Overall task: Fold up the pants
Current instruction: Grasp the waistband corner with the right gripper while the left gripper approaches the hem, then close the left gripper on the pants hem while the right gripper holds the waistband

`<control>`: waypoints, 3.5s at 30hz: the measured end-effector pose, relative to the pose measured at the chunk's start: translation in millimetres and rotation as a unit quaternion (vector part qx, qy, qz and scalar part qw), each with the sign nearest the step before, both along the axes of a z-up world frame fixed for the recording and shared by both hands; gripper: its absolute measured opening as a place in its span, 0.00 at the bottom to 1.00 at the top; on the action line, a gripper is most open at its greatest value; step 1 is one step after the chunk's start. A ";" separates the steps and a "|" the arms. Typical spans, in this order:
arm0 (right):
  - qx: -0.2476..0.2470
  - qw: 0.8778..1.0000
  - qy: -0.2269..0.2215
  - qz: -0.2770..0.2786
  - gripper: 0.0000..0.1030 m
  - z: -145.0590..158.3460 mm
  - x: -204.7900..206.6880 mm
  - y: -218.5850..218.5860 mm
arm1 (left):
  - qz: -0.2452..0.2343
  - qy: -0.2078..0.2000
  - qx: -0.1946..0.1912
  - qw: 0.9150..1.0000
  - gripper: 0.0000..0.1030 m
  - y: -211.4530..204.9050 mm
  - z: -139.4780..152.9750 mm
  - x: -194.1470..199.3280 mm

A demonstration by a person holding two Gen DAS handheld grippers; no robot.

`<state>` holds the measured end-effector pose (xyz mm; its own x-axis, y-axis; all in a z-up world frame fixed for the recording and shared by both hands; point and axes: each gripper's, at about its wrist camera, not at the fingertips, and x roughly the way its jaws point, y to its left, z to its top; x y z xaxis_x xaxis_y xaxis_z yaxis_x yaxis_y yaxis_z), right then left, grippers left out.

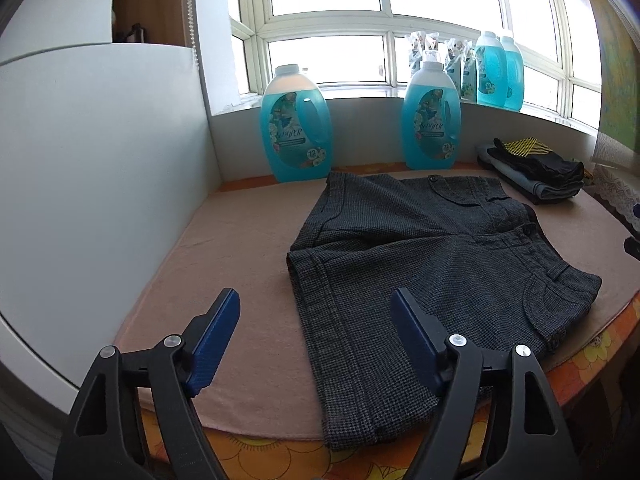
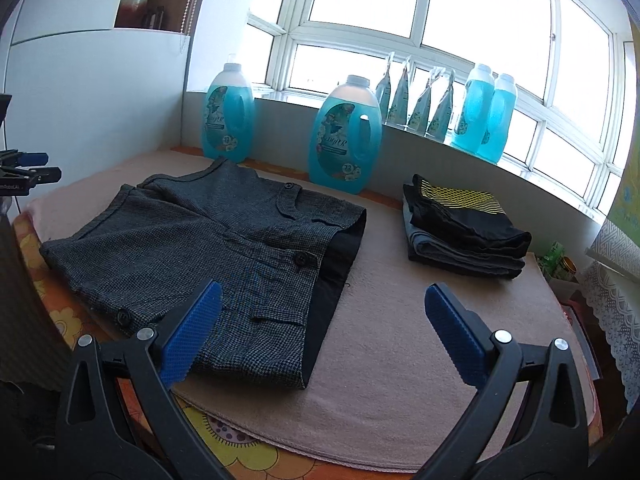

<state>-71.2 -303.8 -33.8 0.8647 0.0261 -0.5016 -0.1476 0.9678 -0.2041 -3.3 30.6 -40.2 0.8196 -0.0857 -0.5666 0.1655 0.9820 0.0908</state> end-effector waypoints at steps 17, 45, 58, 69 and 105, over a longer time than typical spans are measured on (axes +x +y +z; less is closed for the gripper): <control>-0.093 0.970 0.160 0.158 0.50 -61.8 9.3 47.9 | -0.119 0.094 0.060 0.987 0.41 -18.2 -35.5 -23.6; -0.163 0.940 0.210 0.214 0.20 -78.4 33.3 69.6 | -0.205 0.135 0.176 0.953 0.41 -35.7 -68.5 -29.0; -0.115 0.966 0.159 0.168 0.12 -34.7 66.1 59.4 | -0.227 0.128 0.208 0.943 0.42 -47.5 -74.5 -26.3; -0.098 0.972 0.148 0.156 0.12 -24.0 74.3 59.1 | -0.220 0.128 0.175 0.951 0.18 -39.5 -67.8 -17.5; -0.126 0.988 0.041 0.085 0.10 40.9 183.8 37.0 | -0.145 -0.055 0.113 0.981 0.12 -58.4 42.9 157.3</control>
<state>112.6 -266.8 7.1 0.8153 0.0319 -0.5782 -0.3288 0.8474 -0.4169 154.1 -27.8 2.7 0.8369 -0.2064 -0.5070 0.4114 0.8482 0.3336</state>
